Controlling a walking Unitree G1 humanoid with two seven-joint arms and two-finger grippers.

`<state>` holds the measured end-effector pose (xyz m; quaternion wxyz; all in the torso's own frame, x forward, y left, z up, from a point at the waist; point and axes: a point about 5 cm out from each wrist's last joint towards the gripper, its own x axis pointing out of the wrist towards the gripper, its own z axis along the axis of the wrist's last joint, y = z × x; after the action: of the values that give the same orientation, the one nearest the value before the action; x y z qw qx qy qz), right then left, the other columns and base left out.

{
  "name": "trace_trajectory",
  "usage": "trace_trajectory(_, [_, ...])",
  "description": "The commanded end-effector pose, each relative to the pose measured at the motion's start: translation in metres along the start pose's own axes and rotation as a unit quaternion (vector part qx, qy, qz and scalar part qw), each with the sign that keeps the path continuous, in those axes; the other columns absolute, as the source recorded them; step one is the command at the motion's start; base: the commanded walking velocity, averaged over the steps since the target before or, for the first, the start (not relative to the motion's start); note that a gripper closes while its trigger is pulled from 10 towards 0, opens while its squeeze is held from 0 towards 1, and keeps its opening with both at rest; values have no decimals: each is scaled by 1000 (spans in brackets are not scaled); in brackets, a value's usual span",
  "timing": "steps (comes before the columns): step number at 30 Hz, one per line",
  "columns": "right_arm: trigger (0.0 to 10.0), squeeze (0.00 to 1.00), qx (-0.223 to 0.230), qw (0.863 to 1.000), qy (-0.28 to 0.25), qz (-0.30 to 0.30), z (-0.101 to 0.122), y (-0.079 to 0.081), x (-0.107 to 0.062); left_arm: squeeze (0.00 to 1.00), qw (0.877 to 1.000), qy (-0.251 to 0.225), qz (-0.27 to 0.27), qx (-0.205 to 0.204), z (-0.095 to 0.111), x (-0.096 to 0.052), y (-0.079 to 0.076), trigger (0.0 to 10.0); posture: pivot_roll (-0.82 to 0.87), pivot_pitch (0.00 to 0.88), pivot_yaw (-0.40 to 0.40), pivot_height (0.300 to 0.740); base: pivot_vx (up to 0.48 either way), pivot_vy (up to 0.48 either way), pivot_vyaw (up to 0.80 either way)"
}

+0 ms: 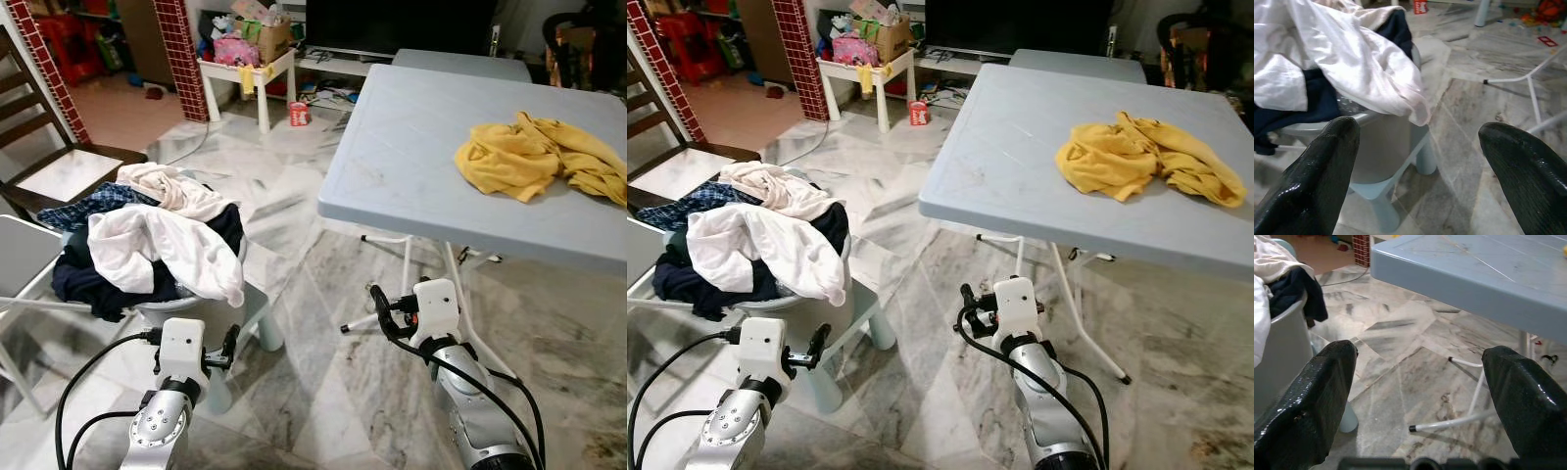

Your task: Hang hanger

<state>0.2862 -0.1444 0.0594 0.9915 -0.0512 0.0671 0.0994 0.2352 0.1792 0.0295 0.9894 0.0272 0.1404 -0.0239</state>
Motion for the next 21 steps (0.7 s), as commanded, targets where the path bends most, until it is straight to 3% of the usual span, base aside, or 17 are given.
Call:
trace_trajectory(1, [10000, 0, 0, 1000, -7, 12, 5, 3, 3, 0, 1000, -1, 12, -5, 2, -1, 5, 10000, -14, 0, -12, 740, 0, 0, 800])
trace_trajectory(17, [10000, 0, -6, 999, -9, 31, 7, 7, 4, 0, 1000, 5, 15, -13, 0, -2, 2, 10000, -11, 0, -19, 740, 0, 0, 796])
trace_trajectory(21, [10000, 0, -3, 999, -8, 33, 6, 7, 4, 0, 1000, 13, 12, -13, -3, -2, 0, 10000, -9, 0, -23, 740, 0, 0, 167])
